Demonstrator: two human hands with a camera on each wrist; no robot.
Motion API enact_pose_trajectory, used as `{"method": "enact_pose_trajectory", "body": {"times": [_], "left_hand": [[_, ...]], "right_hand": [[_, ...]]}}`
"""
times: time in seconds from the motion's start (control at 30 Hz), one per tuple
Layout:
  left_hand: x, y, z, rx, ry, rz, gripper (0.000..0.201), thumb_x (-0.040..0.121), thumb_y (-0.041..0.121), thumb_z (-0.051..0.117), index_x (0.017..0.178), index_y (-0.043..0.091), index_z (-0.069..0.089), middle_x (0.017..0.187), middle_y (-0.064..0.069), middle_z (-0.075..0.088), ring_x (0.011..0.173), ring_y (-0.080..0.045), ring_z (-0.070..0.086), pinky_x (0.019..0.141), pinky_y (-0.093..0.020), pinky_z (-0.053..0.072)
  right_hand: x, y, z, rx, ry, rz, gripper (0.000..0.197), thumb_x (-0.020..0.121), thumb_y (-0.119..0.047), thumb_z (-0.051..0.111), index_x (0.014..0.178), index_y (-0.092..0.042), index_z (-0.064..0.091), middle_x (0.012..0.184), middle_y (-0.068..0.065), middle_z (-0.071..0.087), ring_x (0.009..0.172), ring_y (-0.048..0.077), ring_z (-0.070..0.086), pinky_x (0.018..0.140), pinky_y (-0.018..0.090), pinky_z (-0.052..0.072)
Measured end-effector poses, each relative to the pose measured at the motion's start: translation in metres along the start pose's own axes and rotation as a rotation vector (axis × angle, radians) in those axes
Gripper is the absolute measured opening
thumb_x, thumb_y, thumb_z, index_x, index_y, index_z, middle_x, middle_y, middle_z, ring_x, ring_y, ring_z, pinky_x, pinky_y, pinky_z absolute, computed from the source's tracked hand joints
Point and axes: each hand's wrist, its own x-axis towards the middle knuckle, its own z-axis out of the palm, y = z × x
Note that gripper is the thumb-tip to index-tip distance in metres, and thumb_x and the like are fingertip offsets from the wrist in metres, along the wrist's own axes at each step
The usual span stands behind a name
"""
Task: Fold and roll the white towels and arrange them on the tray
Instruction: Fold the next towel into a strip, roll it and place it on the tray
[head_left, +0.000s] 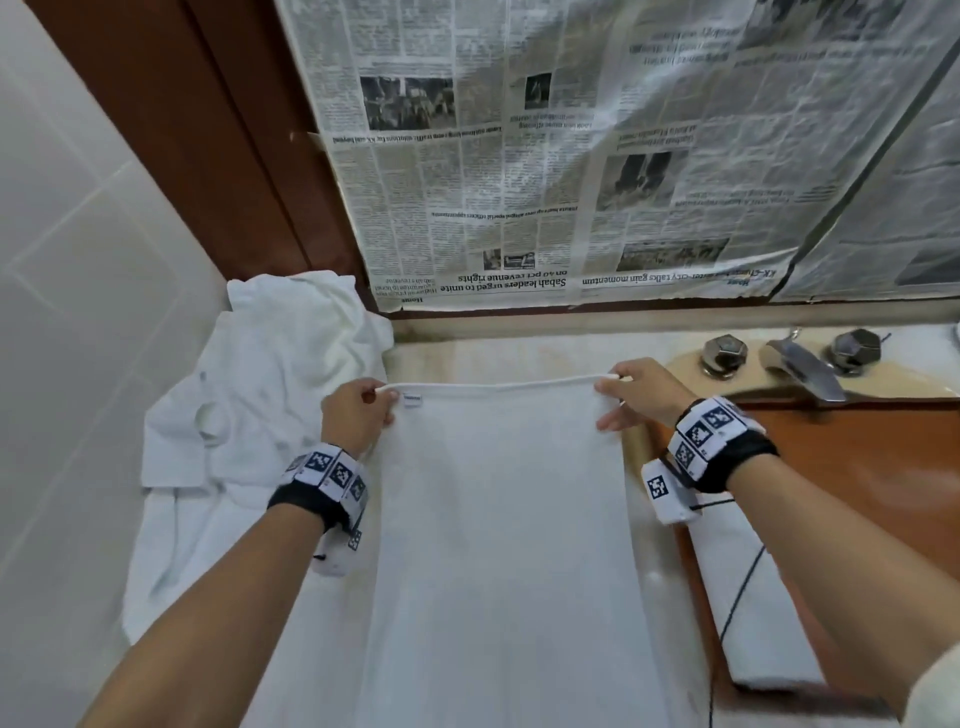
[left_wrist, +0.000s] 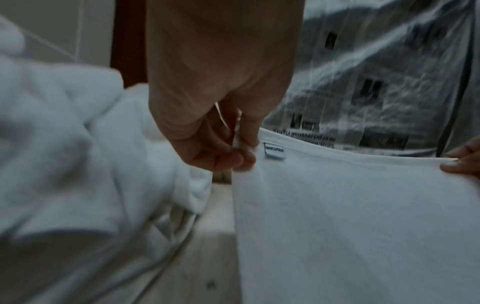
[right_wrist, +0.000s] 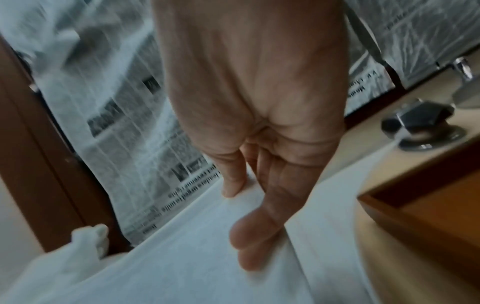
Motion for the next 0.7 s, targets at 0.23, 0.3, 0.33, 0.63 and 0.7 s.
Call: {"method": "enact_pose_trajectory", "body": {"times": [0.23, 0.3, 0.33, 0.63, 0.7], "left_hand": [[0.070, -0.040, 0.067, 0.212, -0.094, -0.018, 0.020, 0.094, 0.027, 0.061, 0.079, 0.018, 0.070, 0.062, 0.002, 0.068, 0.070, -0.020, 0.068, 0.069, -0.031, 0.053], [0.086, -0.046, 0.080, 0.325, -0.114, 0.012, 0.023, 0.096, 0.029, 0.057, 0.082, 0.016, 0.069, 0.069, -0.002, 0.069, 0.074, -0.023, 0.065, 0.068, -0.032, 0.051], [0.093, -0.049, 0.085, 0.359, -0.118, 0.033, 0.024, 0.096, 0.029, 0.056, 0.083, 0.014, 0.069, 0.071, -0.004, 0.069, 0.076, -0.025, 0.065, 0.067, -0.033, 0.050], [0.104, -0.048, 0.099, 0.433, -0.106, 0.054, 0.034, 0.097, 0.028, 0.059, 0.123, 0.005, 0.057, 0.118, -0.016, 0.058, 0.109, -0.034, 0.054, 0.087, -0.042, 0.046], [0.080, -0.042, 0.099, 0.433, -0.066, 0.124, 0.045, 0.096, 0.028, 0.061, 0.132, 0.003, 0.052, 0.131, -0.018, 0.051, 0.117, -0.037, 0.050, 0.093, -0.045, 0.044]], "right_hand": [[0.076, 0.036, 0.021, -0.057, 0.123, 0.123, 0.018, 0.092, -0.019, 0.063, 0.078, -0.008, 0.061, 0.081, 0.016, 0.064, 0.061, 0.036, 0.072, 0.074, 0.057, 0.059], [0.089, 0.036, 0.024, -0.115, 0.184, 0.127, 0.019, 0.093, -0.020, 0.059, 0.077, -0.010, 0.061, 0.085, 0.014, 0.064, 0.057, 0.031, 0.071, 0.070, 0.051, 0.061], [0.094, 0.036, 0.025, -0.150, 0.210, 0.113, 0.019, 0.093, -0.018, 0.056, 0.077, -0.010, 0.061, 0.085, 0.014, 0.065, 0.055, 0.030, 0.071, 0.067, 0.047, 0.061], [0.107, 0.049, 0.032, -0.210, 0.381, -0.009, 0.021, 0.094, -0.016, 0.056, 0.115, -0.012, 0.060, 0.111, 0.019, 0.062, 0.087, 0.035, 0.067, 0.082, 0.045, 0.056], [0.092, 0.053, 0.043, -0.343, 0.409, -0.090, 0.038, 0.094, -0.013, 0.057, 0.131, -0.006, 0.051, 0.127, 0.020, 0.050, 0.106, 0.036, 0.056, 0.092, 0.043, 0.046]]}}
